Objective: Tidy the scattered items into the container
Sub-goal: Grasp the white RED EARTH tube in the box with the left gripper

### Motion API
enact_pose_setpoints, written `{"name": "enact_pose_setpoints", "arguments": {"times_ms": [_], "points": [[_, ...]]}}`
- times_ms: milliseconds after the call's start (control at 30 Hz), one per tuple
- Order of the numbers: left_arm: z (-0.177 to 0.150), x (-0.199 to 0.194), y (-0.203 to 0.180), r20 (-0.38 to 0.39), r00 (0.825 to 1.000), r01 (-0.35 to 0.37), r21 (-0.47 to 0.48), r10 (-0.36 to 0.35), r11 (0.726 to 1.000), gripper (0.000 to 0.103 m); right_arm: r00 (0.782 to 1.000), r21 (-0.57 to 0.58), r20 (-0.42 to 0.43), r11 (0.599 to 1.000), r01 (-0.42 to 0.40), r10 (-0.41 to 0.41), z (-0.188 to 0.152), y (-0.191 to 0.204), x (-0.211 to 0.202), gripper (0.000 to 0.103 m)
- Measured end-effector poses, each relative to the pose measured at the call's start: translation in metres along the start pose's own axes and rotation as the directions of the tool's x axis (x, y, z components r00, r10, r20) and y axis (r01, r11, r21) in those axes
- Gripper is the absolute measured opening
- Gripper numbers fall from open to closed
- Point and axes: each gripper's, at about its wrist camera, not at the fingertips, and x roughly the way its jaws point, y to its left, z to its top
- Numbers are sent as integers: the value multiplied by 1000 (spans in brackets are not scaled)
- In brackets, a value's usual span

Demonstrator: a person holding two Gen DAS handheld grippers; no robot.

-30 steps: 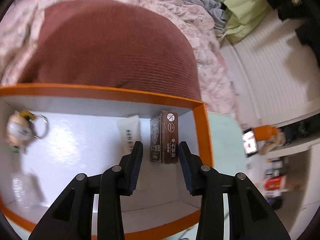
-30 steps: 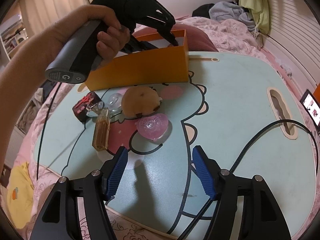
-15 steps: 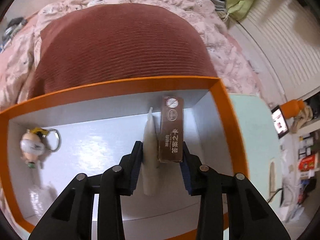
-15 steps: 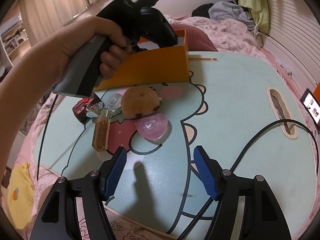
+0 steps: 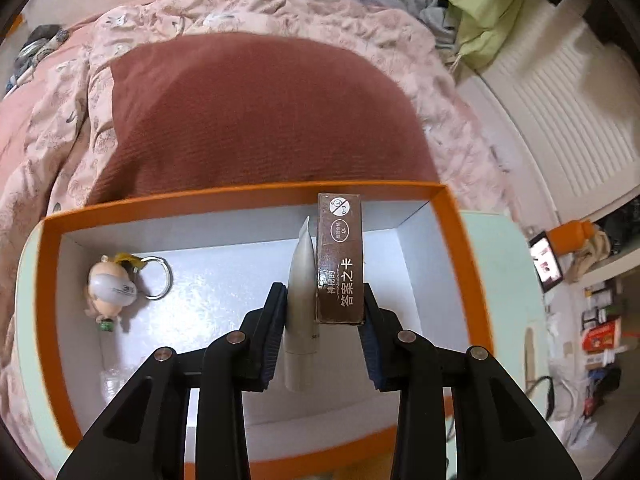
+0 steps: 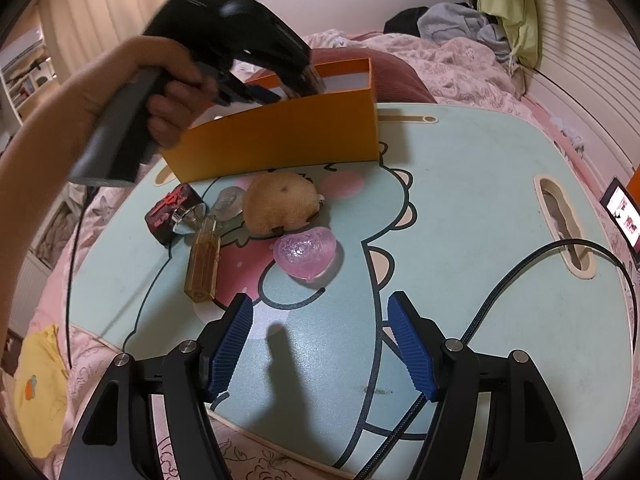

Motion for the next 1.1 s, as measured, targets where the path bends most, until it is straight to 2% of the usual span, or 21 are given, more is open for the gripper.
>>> {"name": "enact_pose_setpoints", "arguments": {"times_ms": [33,100,167,233,400,600,767,933,1100], "points": [[-1,-2,3,1,1000,-7,0,7,1000,37,1000,-2,-1,1000,1,-1,0,0,0,70],[-2,4,9,-46,999,-25,-13,24,1000,38,1000,-5,-2,1000,3,-3,0,1,0,70],[-6,16,17,-99,995,-16,-43,12,999,39,1000,-9,-3,1000,4,-4,0,0,1,71],[-10,25,25,-120,993,-6,-61,-1,998,39,1000,-9,-3,1000,2,-2,0,-1,1,71],[-14,16,30,-57,998,9,-73,-13,997,39,1000,-12,-5,1000,4,-4,1,0,1,71],[-1,6,30,-5,999,33,-87,-34,996,40,1000,-10,-4,1000,2,-2,1,1,2,71],[-1,5,26,4,1000,-11,-66,11,998,40,1000,-9,-4,1000,0,0,1,1,1,71],[-4,5,25,-2,998,59,-105,-59,993,40,1000,-6,-4,1000,-3,3,1,0,0,72],[-7,7,10,-10,995,94,-96,-95,991,40,1000,-5,-4,1000,-5,5,1,0,1,72]]}}
